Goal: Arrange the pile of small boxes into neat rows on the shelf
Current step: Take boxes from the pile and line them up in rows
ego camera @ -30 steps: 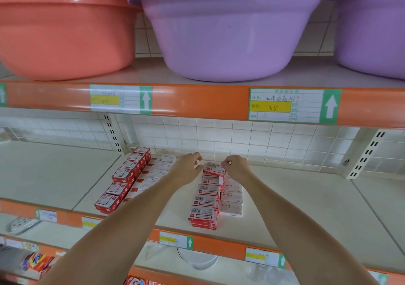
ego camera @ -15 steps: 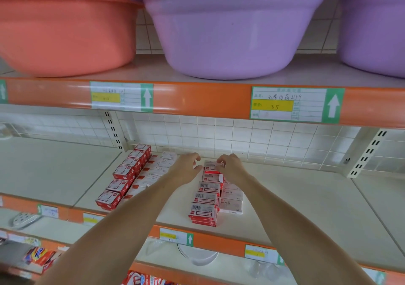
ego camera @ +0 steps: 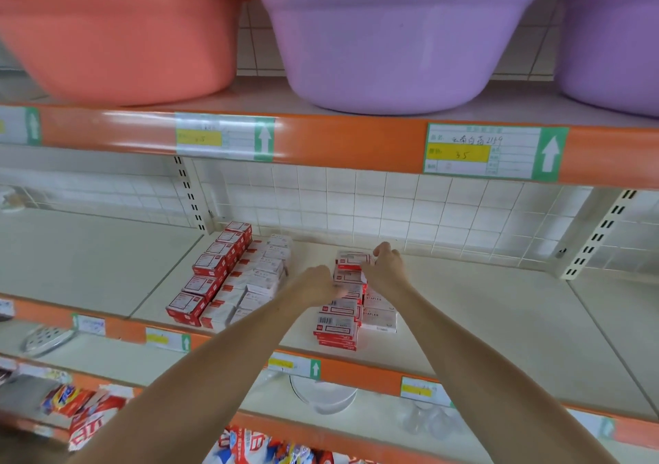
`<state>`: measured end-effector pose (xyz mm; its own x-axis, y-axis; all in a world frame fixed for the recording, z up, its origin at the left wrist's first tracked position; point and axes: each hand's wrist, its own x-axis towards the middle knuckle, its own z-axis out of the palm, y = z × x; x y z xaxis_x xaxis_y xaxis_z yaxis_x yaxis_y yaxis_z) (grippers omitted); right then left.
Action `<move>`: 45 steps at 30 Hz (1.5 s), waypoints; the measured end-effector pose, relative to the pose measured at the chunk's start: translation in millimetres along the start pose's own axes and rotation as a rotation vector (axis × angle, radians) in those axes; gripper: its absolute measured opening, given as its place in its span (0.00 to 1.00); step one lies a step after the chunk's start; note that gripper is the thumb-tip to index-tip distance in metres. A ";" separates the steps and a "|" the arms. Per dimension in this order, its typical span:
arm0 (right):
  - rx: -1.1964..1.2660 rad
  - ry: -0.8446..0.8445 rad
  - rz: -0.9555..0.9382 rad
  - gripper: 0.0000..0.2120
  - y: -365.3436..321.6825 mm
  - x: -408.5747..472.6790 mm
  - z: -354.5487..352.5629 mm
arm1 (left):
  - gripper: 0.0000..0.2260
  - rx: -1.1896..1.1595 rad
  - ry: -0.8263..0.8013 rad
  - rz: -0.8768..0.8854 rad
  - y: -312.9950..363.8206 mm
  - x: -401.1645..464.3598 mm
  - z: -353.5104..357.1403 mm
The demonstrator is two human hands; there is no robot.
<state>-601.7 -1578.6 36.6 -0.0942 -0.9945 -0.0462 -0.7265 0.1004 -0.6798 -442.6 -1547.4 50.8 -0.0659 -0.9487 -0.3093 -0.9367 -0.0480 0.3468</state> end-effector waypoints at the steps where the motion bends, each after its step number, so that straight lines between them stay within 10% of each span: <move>1: 0.011 0.006 0.017 0.12 0.3 -4.2 -1.9 | 0.18 -0.030 0.022 -0.007 -0.4 0.1 1.0; 13: 0.161 -0.012 0.047 0.04 7.6 -54.4 -12.3 | 0.10 -0.407 0.244 0.082 3.1 -23.7 -7.1; 24: 0.309 -0.003 0.137 0.19 -4.3 -68.1 4.5 | 0.13 -0.532 0.187 0.419 -12.6 -37.2 11.5; 45: 0.182 -0.005 0.202 0.09 -1.2 -46.6 9.2 | 0.10 -0.351 0.016 0.152 -44.1 -22.8 12.1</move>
<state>-590.1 -1532.7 32.8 -0.2212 -0.9551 -0.1974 -0.5593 0.2900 -0.7766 -403.9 -1519.8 31.9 -0.1873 -0.9579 -0.2178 -0.7414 -0.0075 0.6710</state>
